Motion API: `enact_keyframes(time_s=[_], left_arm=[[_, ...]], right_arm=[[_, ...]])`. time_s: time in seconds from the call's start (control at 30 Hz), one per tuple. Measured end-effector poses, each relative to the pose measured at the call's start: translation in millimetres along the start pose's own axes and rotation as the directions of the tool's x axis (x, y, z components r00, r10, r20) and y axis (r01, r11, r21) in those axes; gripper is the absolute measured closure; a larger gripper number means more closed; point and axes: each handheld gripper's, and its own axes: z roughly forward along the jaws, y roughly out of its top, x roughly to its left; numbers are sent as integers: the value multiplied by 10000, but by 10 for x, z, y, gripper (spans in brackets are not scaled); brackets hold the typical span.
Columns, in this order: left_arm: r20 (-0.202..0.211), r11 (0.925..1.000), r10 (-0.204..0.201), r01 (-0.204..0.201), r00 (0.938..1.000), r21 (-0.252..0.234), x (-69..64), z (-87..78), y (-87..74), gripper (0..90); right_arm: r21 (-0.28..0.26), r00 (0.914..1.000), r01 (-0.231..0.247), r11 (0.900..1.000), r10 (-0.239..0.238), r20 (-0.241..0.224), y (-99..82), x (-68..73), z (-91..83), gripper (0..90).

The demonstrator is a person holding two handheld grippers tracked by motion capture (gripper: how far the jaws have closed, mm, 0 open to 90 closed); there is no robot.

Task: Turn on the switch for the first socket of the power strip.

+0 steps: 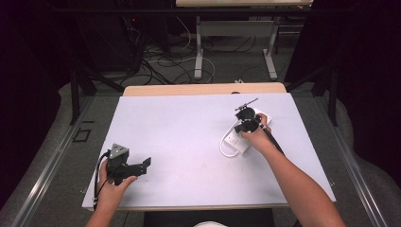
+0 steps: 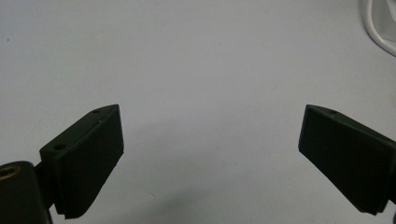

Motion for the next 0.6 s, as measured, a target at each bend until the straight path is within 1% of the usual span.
enact_keyframes(time_s=[0.03, 0.07, 0.1, 0.17, 0.2, 0.27, 0.37, 0.5, 0.53, 0.57, 0.6], left_arm=[[-20, 10000, -5, 5, 10000, -76, -2, 6, -3, 67], [-8, 10000, 3, -3, 10000, 10, -2, -1, 1, 67], [-13, 10000, 16, -16, 10000, 10, -2, -1, 1, 67], [-20, 10000, -16, 16, 10000, -77, -3, 5, -2, 67], [-12, 10000, 0, 0, 10000, 8, -1, -1, 1, 67], [-5, 10000, -6, 6, 10000, 2, 1, 0, 0, 67], [-6, 10000, -8, 8, 10000, 2, 1, 0, 0, 68], [-12, 10000, 34, -34, 10000, 36, 4, -2, 0, 68], [-12, 10000, 29, -28, 10000, 33, 3, -2, 0, 69], [-12, 10000, 31, -31, 10000, 31, 3, -3, 1, 69], [-12, 10000, 41, -41, 10000, 51, 3, -5, 2, 69]], right_arm=[[-37, 10000, -20, 10000, 20, -9, -1, 0, -2, 848], [-97, 10000, 41, 9999, -41, -30, -4, -9, -6, 845], [-262, 10000, -78, 9996, 77, -54, -7, -5, 4, 842], [-86, 9999, -101, 9999, 100, -81, -5, -10, -13, 832], [-96, 9999, -123, 9999, 122, -121, -6, -12, -12, 827], [-112, 9998, -101, 9999, 99, -177, -8, -23, -18, 821], [-113, 9996, -243, 9996, 242, -139, -5, -23, -30, 809], [-166, 9998, -122, 9998, 119, -161, -8, -32, -43, 797], [-198, 9997, -170, 9997, 167, -170, -8, -28, -42, 793], [-359, 9998, -89, 9993, 82, -207, -13, -35, -40, 789], [-208, 9998, -100, 9997, 96, -198, -8, -34, -52, 783]])
